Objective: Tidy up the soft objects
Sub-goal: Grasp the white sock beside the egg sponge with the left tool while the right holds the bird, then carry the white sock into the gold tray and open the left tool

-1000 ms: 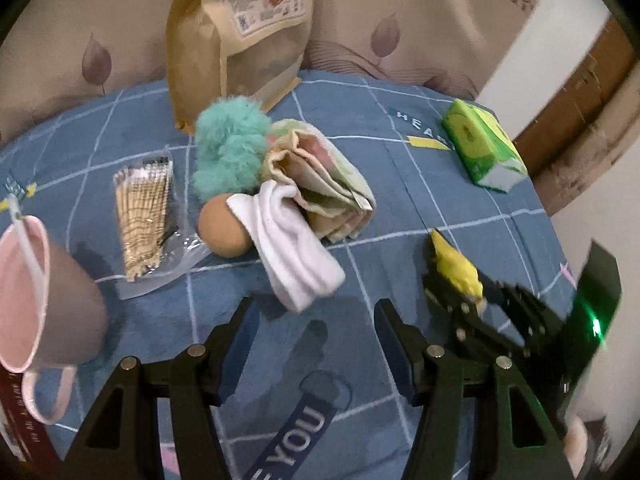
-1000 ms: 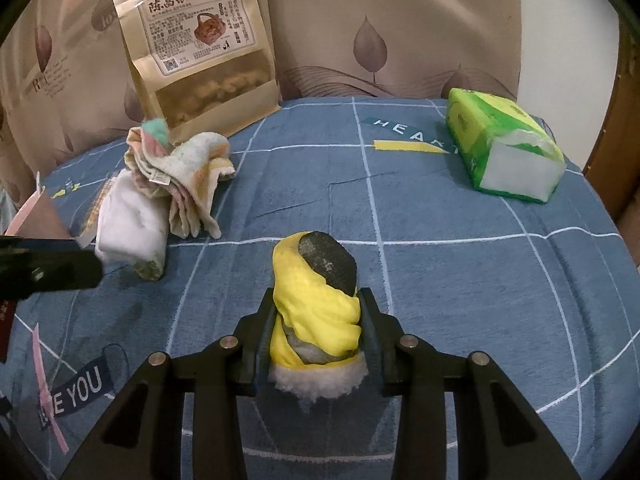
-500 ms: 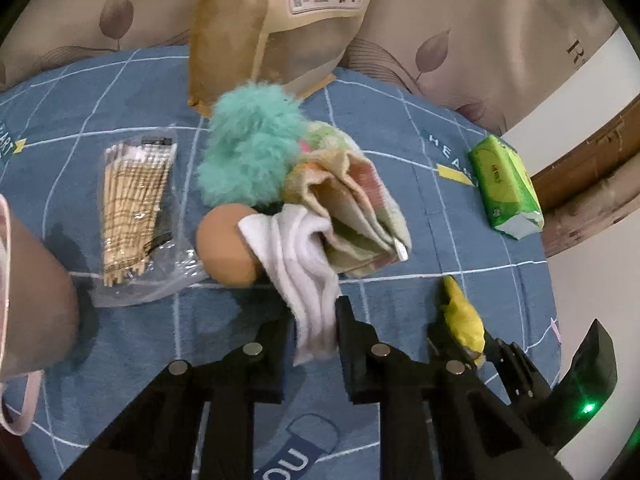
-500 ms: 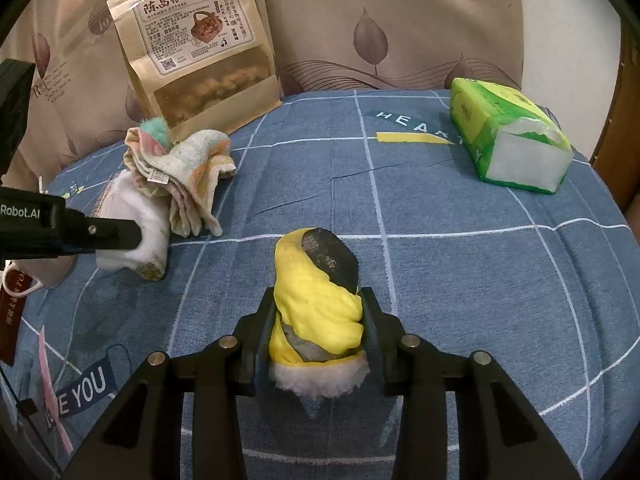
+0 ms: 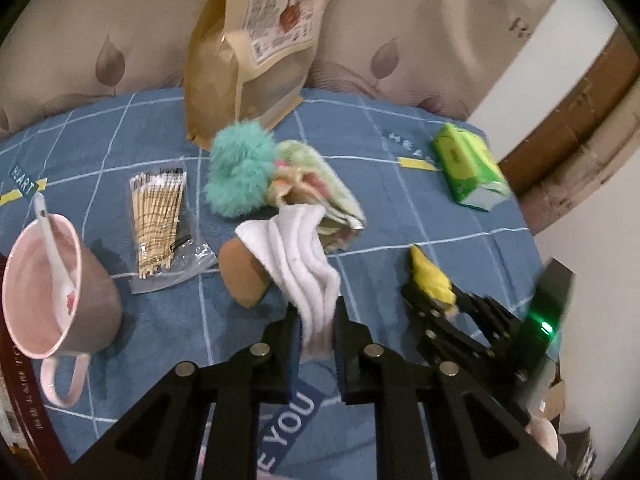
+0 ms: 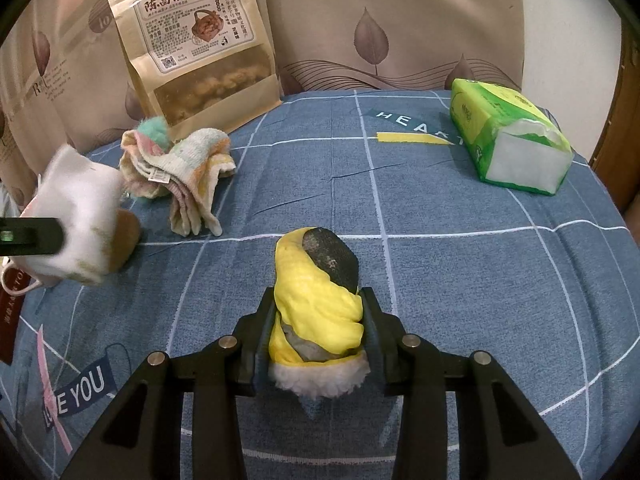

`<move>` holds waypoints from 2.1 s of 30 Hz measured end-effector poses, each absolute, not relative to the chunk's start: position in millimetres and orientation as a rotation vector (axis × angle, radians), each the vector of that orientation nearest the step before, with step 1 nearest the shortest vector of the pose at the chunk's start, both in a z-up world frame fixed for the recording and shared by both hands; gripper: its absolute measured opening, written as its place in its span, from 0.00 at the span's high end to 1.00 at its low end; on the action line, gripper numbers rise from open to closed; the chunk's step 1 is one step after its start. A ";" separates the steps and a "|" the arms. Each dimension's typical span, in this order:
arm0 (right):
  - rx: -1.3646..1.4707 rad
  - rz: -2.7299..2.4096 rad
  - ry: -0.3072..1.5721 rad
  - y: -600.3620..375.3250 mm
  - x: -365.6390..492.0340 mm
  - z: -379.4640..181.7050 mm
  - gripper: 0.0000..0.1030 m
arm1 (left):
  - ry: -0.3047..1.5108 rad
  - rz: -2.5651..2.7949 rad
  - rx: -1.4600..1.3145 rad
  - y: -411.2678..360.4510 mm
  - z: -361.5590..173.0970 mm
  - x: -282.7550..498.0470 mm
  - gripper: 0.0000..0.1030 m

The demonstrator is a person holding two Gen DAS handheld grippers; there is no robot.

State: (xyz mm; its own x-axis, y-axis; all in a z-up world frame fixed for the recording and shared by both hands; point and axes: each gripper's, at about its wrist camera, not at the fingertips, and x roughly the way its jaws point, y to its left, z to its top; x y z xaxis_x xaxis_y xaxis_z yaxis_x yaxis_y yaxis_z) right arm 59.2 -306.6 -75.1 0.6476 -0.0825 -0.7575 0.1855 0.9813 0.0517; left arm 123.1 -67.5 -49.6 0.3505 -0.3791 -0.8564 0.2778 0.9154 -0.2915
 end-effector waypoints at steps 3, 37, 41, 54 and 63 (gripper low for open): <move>0.127 -0.154 0.854 -306.5 59.3 -75.1 0.64 | 1.115 -0.456 -0.084 -62.4 -36.0 111.5 0.87; 0.115 -0.156 0.857 -306.6 60.2 -76.6 0.64 | 0.992 0.088 -0.008 190.2 33.9 92.8 0.87; 0.110 -0.158 0.858 -306.4 60.2 -76.9 0.64 | 1.020 0.146 -0.031 220.7 24.4 97.2 0.87; 0.092 -0.161 0.863 -305.7 61.1 -78.2 0.63 | 1.092 0.261 -0.042 272.5 5.2 116.1 0.87; 0.080 -0.162 0.867 -305.7 61.2 -78.5 0.62 | 1.111 0.177 -0.124 272.8 -3.9 127.1 0.87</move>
